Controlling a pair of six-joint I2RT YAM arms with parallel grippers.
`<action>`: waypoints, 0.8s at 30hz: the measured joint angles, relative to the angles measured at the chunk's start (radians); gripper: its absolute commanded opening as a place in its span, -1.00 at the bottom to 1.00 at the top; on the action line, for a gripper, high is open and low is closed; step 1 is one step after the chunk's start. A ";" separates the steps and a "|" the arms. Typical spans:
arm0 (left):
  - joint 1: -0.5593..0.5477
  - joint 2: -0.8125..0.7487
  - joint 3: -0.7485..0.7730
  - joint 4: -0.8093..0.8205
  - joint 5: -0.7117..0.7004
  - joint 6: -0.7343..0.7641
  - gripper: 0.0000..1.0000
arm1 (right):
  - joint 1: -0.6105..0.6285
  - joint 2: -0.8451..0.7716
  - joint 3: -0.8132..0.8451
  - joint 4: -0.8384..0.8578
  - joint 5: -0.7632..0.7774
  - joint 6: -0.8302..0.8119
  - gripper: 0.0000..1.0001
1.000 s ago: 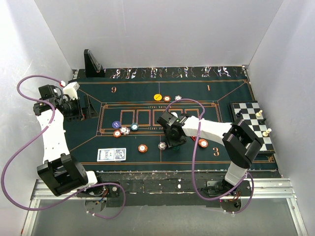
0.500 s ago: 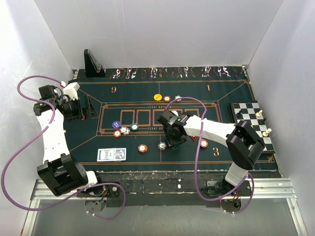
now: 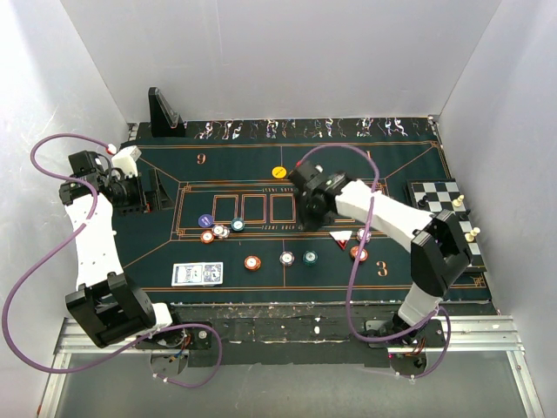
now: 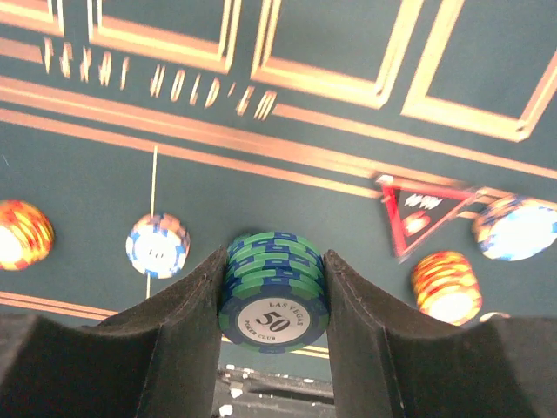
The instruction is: Distribute texas hold em gaming equipment
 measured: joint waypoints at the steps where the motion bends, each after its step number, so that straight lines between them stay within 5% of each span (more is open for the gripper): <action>1: 0.000 0.000 0.000 -0.001 0.000 0.000 0.96 | -0.034 0.001 0.020 0.001 -0.002 -0.006 -0.22; 9: 0.000 0.000 0.000 -0.001 0.000 0.000 0.96 | -0.277 0.181 0.346 -0.017 -0.021 -0.084 -0.28; 24: 0.000 0.032 0.000 0.004 0.000 0.008 0.96 | -0.489 0.566 0.663 -0.033 -0.055 -0.099 -0.28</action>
